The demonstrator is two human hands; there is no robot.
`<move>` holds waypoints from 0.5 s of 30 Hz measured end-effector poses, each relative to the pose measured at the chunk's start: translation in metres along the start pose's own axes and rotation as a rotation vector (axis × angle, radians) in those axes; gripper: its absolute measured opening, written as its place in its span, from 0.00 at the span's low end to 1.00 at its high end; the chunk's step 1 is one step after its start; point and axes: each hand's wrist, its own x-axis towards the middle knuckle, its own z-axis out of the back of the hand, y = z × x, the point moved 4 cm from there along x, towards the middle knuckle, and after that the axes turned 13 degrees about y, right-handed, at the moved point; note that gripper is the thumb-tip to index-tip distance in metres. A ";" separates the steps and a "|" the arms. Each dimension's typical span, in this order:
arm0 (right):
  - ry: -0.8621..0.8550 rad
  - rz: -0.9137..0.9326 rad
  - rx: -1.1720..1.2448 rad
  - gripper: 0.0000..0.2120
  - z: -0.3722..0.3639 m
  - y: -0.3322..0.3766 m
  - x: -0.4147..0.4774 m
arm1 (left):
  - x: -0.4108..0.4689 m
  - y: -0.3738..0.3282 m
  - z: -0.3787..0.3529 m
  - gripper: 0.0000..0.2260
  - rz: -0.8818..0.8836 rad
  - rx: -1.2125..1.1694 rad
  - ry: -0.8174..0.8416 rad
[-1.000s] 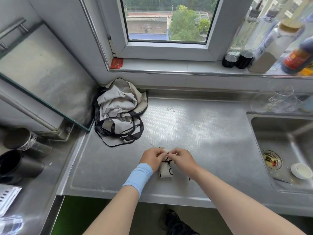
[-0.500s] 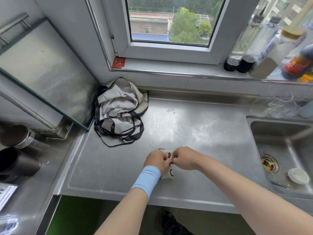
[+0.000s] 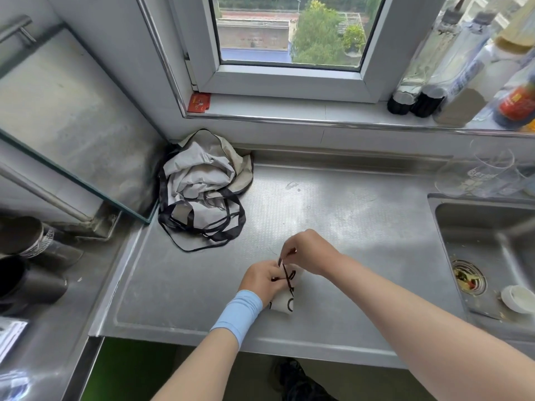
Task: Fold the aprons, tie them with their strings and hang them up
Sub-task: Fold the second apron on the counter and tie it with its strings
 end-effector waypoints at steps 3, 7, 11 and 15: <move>-0.014 -0.106 0.109 0.05 -0.015 -0.016 -0.006 | -0.007 0.006 -0.007 0.05 0.027 -0.163 -0.130; 0.029 -0.133 0.170 0.03 -0.034 -0.030 -0.020 | -0.009 0.005 -0.012 0.03 0.092 -0.268 -0.230; 0.028 -0.117 0.330 0.04 -0.047 -0.034 -0.033 | -0.009 0.006 -0.016 0.04 0.148 -0.239 -0.223; 0.003 -0.096 0.469 0.03 -0.059 -0.032 -0.043 | -0.014 0.007 -0.022 0.05 0.179 -0.297 -0.160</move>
